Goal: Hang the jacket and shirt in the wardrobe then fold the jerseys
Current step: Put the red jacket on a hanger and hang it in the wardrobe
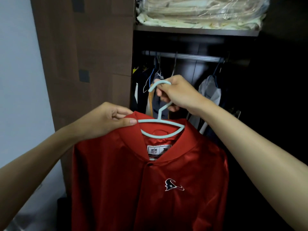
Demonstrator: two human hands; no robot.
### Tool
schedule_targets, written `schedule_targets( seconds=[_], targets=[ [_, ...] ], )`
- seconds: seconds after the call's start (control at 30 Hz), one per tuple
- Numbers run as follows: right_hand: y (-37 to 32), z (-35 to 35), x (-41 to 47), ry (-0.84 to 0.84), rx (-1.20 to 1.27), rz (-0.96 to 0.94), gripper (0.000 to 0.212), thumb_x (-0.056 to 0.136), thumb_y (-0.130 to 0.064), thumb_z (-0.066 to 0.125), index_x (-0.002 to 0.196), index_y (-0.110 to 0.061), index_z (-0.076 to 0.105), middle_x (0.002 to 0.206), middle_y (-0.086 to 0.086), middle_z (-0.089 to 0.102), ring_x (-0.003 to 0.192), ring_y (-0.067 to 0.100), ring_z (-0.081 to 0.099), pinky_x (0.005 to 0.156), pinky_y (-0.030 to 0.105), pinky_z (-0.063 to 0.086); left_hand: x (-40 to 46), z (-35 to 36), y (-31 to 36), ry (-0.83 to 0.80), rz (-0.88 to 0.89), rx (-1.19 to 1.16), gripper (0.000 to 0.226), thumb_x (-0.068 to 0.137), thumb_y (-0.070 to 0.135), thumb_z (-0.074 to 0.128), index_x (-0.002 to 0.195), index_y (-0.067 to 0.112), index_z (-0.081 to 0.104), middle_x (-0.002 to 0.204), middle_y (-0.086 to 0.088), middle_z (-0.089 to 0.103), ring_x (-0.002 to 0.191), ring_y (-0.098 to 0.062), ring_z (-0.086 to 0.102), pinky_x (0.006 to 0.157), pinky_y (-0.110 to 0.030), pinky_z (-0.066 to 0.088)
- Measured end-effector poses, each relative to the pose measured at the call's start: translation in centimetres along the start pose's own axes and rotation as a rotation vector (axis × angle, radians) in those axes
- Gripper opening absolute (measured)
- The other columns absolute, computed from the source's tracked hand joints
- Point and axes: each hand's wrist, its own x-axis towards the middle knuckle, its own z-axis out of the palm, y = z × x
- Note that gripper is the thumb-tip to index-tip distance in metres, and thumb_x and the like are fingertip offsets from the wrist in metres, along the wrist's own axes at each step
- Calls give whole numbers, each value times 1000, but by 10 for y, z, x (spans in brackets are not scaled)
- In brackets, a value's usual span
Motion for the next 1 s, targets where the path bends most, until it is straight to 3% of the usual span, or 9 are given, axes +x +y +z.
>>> schedule_targets(
  seconds=[0.17,0.4,0.5,0.57,0.63,0.7,0.77,0.87,1.0],
  targets=[
    [8,-8,-8,24,-31,14,43,109,-21,42,69,-11,54,50,3,41,31,16,39,34,21,27,-2,-11,-5,17,45,55,21,94,13,64,112,13,75,97,3,79,92,-10,76,78,-12,55],
    [13,-5,-11,31,29,26,41,108,-32,47,74,-11,58,55,2,47,35,19,47,34,22,36,-1,-12,-19,-20,83,279,18,91,27,68,106,21,77,98,14,78,96,-1,73,89,-17,54],
    [9,-18,-16,-22,19,41,29,96,-43,66,91,-15,66,78,5,66,65,22,68,64,36,59,2,-16,-20,-28,104,204,18,93,24,66,106,16,75,99,7,79,96,-9,74,88,-19,55],
    [8,-27,-25,-190,-29,142,42,80,-62,68,97,-24,68,99,5,73,90,20,74,93,40,57,6,-18,-21,-39,94,157,20,93,23,66,109,14,75,100,5,79,98,-12,75,88,-20,56],
    [11,-27,-38,-444,-50,313,57,73,-69,61,108,-25,70,112,2,75,106,20,72,106,42,51,12,-18,-21,-48,103,119,22,92,24,66,110,15,75,102,4,79,99,-12,74,87,-18,55],
    [23,-21,-49,-602,-18,468,73,71,-67,69,119,-12,72,119,11,75,115,31,70,107,47,50,19,-15,-21,-75,127,78,22,92,24,66,110,15,75,104,2,79,100,-13,74,86,-17,55],
    [31,-18,-60,-611,1,551,75,69,-62,76,116,-4,73,115,17,75,111,36,70,104,53,53,27,-10,-18,-114,145,72,22,93,23,66,111,14,75,105,3,79,101,-13,74,87,-19,55],
    [36,-16,-79,-546,165,593,52,76,-54,68,107,-13,75,108,9,78,95,21,75,96,37,59,39,-3,-13,-198,182,118,19,94,22,66,108,16,76,105,5,78,101,-11,74,88,-19,55],
    [39,-8,-112,-388,633,584,44,80,-52,64,115,-26,74,122,1,74,108,15,72,97,30,57,58,9,-7,-233,231,141,17,92,22,70,107,17,76,104,6,78,100,-8,73,88,-20,54]
  ],
)
